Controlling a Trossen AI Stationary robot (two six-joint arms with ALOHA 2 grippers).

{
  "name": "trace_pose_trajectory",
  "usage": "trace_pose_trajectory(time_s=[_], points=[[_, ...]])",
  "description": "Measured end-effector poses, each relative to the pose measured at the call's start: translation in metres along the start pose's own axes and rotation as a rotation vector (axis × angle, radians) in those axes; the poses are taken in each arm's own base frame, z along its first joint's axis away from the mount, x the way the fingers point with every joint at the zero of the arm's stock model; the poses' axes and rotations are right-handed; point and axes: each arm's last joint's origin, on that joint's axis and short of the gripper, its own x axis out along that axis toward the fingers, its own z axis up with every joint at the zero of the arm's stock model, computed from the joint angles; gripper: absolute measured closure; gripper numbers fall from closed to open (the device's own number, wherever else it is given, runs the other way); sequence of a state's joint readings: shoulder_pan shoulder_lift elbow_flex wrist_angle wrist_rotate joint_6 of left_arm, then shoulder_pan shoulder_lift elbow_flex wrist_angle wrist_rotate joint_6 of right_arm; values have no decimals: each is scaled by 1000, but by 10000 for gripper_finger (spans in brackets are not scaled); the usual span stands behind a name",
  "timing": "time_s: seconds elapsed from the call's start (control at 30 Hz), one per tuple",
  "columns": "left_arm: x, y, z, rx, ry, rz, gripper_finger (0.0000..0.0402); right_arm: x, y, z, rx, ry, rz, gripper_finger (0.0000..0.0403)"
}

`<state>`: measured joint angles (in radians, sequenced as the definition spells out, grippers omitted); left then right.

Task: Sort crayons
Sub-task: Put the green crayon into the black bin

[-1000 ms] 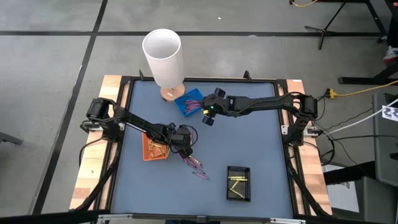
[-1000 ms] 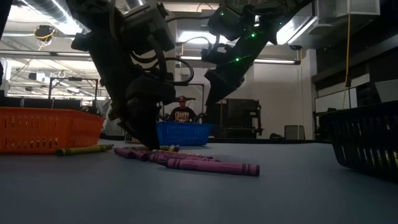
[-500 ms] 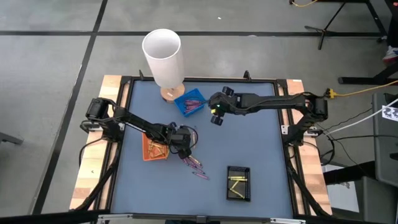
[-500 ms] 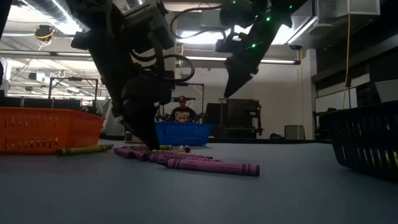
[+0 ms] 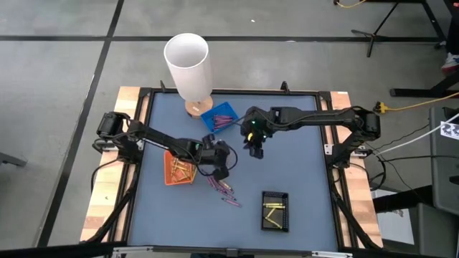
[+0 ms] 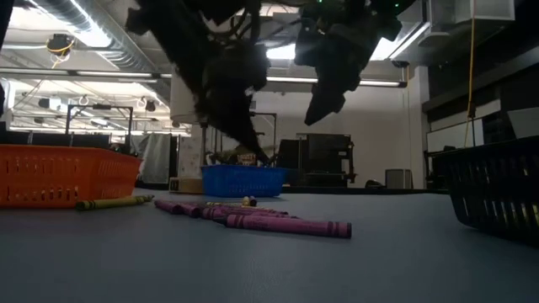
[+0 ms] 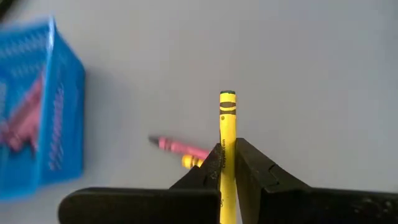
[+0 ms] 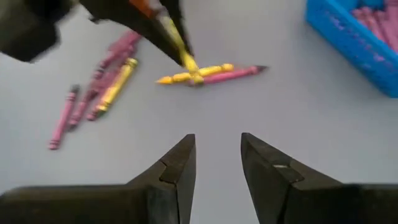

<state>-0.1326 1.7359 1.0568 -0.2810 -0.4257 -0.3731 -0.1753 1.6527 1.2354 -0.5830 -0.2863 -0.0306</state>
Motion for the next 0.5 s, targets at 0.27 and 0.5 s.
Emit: trace_pose_trajectory(time_s=[0.27, 0.5], points=[[-12, -8, 24, 175, -107, 26, 392, 0, 1, 1, 119, -4, 47, 276], [-13, -9, 30, 228, -155, 22, 392, 0, 2, 1, 248, 2, 81, 276]])
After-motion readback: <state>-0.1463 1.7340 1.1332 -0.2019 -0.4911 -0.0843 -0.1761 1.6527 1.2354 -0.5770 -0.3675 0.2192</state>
